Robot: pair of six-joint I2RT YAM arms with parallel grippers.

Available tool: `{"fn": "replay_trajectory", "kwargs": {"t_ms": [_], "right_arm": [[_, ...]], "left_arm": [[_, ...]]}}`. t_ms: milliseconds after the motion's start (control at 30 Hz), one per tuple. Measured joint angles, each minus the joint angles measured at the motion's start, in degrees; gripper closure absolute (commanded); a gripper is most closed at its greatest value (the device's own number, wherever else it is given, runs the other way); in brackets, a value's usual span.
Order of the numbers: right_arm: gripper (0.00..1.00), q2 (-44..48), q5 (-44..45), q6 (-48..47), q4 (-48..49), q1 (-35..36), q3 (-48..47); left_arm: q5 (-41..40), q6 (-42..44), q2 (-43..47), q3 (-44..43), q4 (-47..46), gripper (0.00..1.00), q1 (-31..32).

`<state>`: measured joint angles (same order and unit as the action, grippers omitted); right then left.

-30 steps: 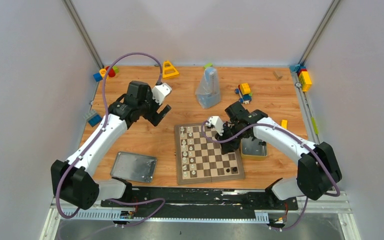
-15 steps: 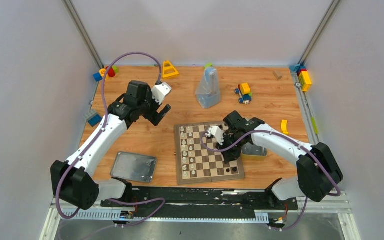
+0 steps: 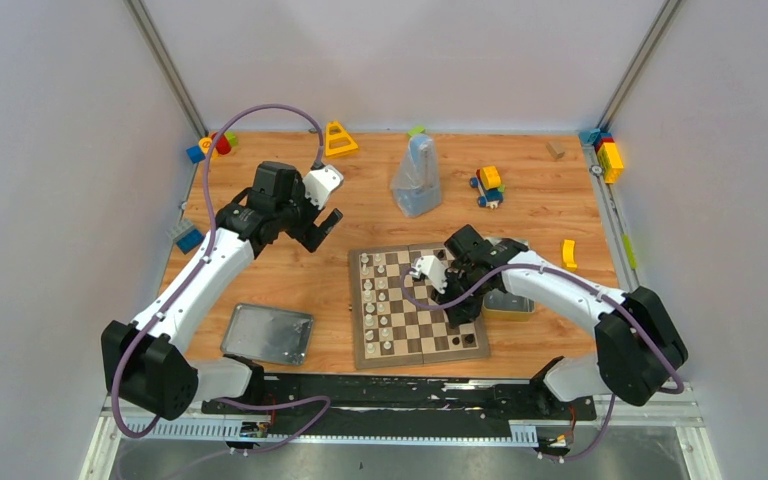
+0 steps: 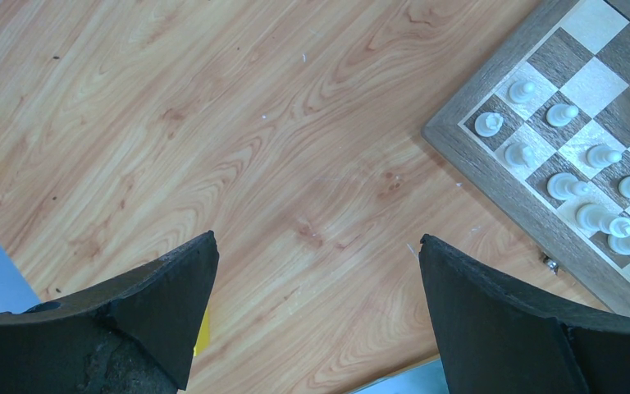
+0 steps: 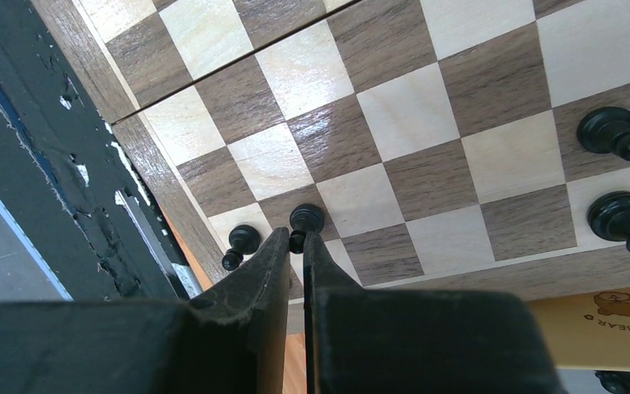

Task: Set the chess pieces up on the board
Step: Place the chess piece on the chessboard.

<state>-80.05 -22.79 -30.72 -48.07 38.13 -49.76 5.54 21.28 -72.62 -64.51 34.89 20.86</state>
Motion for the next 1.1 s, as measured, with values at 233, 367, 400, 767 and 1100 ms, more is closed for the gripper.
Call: {"fn": "replay_trajectory", "kwargs": {"t_ms": [233, 367, 400, 767, 1100], "right_arm": [[1.00, 0.50, -0.04, -0.07, -0.07, 0.11, 0.13], [1.00, 0.55, -0.09, -0.22, -0.52, 0.35, 0.35], [0.99, 0.55, -0.11, -0.24, -0.55, 0.44, 0.39], [0.68, 0.55, -0.37, -0.33, -0.61, 0.50, 0.74], [0.56, 3.19, 0.13, -0.09, -0.52, -0.55, 0.33]], "left_arm": [[0.00, 0.00, 0.00, 0.00, 0.00, 0.00, 0.00], [0.00, 0.00, 0.00, 0.00, 0.00, 0.00, 0.00], [-0.02, 0.00, 0.00, 0.00, 0.00, 0.00, 0.00], [0.00, 0.00, 0.00, 0.00, 0.00, 0.00, 0.00], [-0.02, 0.02, 0.00, 0.00, 0.00, 0.00, 0.00]]}}
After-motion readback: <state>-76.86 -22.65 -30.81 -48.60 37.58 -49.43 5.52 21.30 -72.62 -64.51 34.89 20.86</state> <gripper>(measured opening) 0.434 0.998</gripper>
